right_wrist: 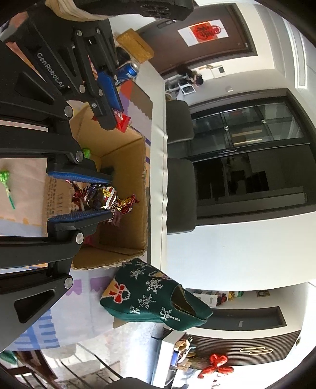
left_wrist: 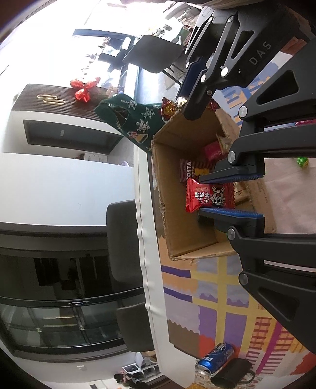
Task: Organize snacks
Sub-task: 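Open both tools to drop the two candies into the box, then withdraw both tools from the box back to the last snacks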
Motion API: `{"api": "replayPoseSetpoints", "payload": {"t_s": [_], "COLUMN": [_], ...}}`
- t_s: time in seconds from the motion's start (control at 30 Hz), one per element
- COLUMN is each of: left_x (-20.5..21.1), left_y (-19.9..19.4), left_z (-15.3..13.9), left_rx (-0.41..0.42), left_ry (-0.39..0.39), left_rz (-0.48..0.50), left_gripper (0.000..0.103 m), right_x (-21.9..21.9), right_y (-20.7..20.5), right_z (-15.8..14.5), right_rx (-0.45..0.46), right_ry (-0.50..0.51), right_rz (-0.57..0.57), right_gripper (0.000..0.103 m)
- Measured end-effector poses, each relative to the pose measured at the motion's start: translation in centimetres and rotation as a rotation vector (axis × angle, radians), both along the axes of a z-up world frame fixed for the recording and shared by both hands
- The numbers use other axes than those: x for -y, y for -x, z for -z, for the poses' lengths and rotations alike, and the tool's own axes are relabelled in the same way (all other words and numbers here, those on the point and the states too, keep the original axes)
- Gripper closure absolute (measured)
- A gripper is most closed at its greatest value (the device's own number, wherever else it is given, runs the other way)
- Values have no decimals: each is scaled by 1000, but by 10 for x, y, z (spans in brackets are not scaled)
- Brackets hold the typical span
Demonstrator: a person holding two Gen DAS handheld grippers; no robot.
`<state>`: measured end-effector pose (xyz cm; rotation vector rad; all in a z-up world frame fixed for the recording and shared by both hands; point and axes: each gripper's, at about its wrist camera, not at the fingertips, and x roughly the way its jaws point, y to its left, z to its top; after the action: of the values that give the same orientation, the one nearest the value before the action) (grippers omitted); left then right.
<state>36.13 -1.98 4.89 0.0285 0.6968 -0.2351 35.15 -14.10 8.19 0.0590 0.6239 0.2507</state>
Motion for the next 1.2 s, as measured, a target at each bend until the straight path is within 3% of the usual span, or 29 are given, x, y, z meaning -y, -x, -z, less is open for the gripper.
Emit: {"api": "replayPoseSetpoints", "payload": {"t_s": [0.33, 0.37, 0.43, 0.47, 0.5, 0.53, 0.87, 1.2], "left_x": [3, 2, 2, 1, 0, -1, -3, 10], "left_y": [-32, -34, -34, -33, -30, -28, 9, 49], "left_z": [12, 11, 12, 11, 11, 11, 12, 23], "left_rx": [-26, -25, -19, -11, -5, -7, 5, 12], "left_ry": [-15, -15, -17, -13, -14, -19, -53, -104], "left_rz": [-4, -3, -9, -14, -19, -18, 4, 111], "left_gripper": [82, 80, 57, 55, 55, 55, 49, 43], "right_x": [2, 3, 4, 5, 4, 6, 16, 24], "right_y": [-27, -30, -34, -36, -37, -37, -4, 43], "right_z": [11, 12, 14, 16, 17, 19, 19, 32], "right_rx": [-23, -26, -34, -40, -49, -57, -60, -134], "right_ry": [7, 7, 5, 6, 13, 23, 11, 21], "right_rz": [25, 28, 34, 36, 39, 54, 112, 149], "right_gripper": [80, 80, 79, 71, 56, 52, 52, 48]}}
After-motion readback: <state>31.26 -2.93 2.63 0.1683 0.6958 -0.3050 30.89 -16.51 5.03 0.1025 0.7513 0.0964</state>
